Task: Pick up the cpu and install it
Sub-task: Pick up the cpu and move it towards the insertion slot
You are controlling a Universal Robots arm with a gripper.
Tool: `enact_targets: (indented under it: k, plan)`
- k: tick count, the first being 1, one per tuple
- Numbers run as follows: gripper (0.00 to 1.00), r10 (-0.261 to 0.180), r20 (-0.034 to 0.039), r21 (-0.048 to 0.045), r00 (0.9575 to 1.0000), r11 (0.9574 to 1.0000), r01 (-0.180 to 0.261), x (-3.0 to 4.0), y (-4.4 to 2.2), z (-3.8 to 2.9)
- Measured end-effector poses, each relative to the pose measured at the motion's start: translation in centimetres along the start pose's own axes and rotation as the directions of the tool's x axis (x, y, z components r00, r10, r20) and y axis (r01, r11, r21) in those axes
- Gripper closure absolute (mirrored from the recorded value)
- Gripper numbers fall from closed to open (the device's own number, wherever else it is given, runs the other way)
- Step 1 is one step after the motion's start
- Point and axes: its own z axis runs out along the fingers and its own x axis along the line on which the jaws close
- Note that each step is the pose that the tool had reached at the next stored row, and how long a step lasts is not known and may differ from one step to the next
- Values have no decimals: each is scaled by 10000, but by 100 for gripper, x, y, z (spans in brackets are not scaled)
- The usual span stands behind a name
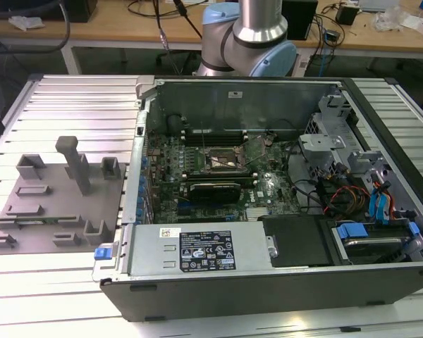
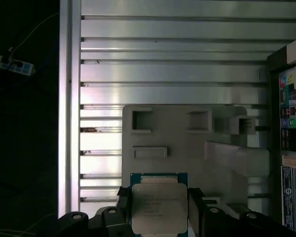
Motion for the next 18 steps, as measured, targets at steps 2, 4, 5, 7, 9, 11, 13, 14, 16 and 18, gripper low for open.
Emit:
enact_targets:
  k: [2, 4, 5, 7, 9, 11, 13, 14, 16, 18]
  plan:
    - [45, 0, 4, 0, 10000, 10000, 0, -4, 12, -146]
    - [45, 0, 10, -1, 10000, 10000, 0, -7, 22, -257]
    - [45, -1, 11, 0, 10000, 10000, 1, -8, 24, -288]
    - [45, 1, 14, 0, 10000, 10000, -1, -9, 33, -362]
    - [45, 0, 16, 0, 10000, 10000, 0, -11, 44, -434]
    - [45, 0, 20, 0, 10000, 10000, 0, -13, 56, -521]
    - [45, 0, 23, 0, 10000, 10000, 0, -16, 70, -611]
    - [45, -1, 26, 0, 10000, 10000, 1, -17, 77, -653]
    - [45, -1, 31, 0, 10000, 10000, 1, -20, 89, -739]
    - [45, -1, 38, 0, 10000, 10000, 1, -22, 104, -846]
